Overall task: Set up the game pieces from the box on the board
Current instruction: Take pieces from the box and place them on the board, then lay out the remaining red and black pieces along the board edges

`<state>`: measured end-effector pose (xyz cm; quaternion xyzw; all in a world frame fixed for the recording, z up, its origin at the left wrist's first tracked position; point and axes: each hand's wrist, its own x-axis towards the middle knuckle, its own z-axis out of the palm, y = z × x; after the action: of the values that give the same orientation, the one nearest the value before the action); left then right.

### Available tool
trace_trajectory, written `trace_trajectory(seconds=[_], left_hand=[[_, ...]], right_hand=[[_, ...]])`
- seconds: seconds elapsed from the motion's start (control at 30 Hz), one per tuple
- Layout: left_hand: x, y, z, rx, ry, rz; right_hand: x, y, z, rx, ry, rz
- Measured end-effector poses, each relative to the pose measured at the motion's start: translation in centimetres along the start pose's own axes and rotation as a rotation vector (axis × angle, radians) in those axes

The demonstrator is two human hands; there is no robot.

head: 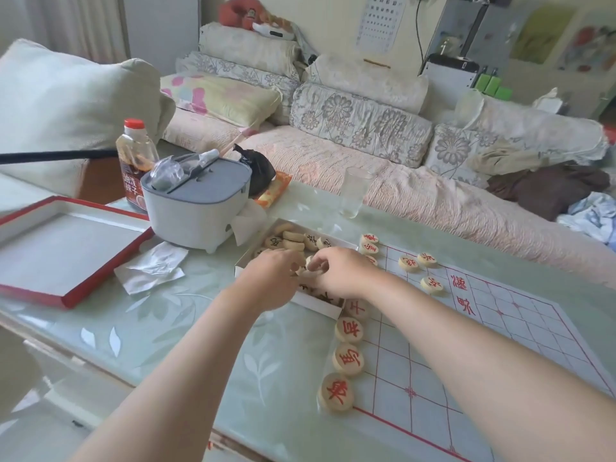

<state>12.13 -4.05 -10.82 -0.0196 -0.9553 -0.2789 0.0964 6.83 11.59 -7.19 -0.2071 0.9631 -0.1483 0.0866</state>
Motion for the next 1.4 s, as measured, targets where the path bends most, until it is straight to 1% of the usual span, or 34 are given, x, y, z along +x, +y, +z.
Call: trace_trajectory(seconds=[0.07, 0.2, 0.33, 0.4, 0.5, 0.57, 0.7, 0.8, 0.97, 1.1, 1.27, 1.4], left_hand=[[0.2, 0.2, 0.1, -0.012, 0.008, 0.022], [0.3, 0.7, 0.2, -0.125, 0.063, 0.008], [0.2, 1.5, 0.2, -0.252, 0.097, 0.012], [0.1, 1.9, 0.0, -0.266, 0.134, 0.015], [0.1, 2.0, -0.3, -0.228, 0.171, -0.023], [0.0, 1.8, -0.5, -0.201, 0.175, -0.053], [0.0, 1.4, -0.4, -0.127, 0.151, -0.067], [0.0, 1.5, -0.2, -0.105, 0.13, -0.072], [0.1, 1.9, 0.5, -0.079, 0.073, -0.038], [0.2, 1.9, 0.6, -0.07, 0.056, -0.04], [0.4, 2.2, 0.4, -0.069, 0.107, -0.034], [0.4, 4.2, 0.7, -0.045, 0.136, 0.019]], right_hand=[[0.3, 0.2, -0.1, 0.052, 0.014, -0.01], [0.5, 0.3, -0.5, 0.087, 0.07, -0.041], [0.3, 0.2, -0.8, 0.282, 0.06, -0.039], [0.1, 0.2, -0.9, 0.342, 0.066, -0.029], [0.4, 1.3, -0.9, 0.326, 0.076, -0.03], [0.8, 2.6, -0.9, 0.267, 0.063, -0.037], [-0.4, 4.0, -1.3, 0.192, -0.056, -0.085], [-0.5, 4.5, -0.9, 0.215, -0.078, -0.107], [0.1, 4.7, -0.1, 0.229, -0.013, -0.092], [0.3, 5.0, 0.5, 0.303, 0.062, -0.068], [-0.5, 5.2, -0.6, 0.438, 0.233, -0.03], [-2.3, 6.5, -1.9, 0.588, 0.289, 0.026]])
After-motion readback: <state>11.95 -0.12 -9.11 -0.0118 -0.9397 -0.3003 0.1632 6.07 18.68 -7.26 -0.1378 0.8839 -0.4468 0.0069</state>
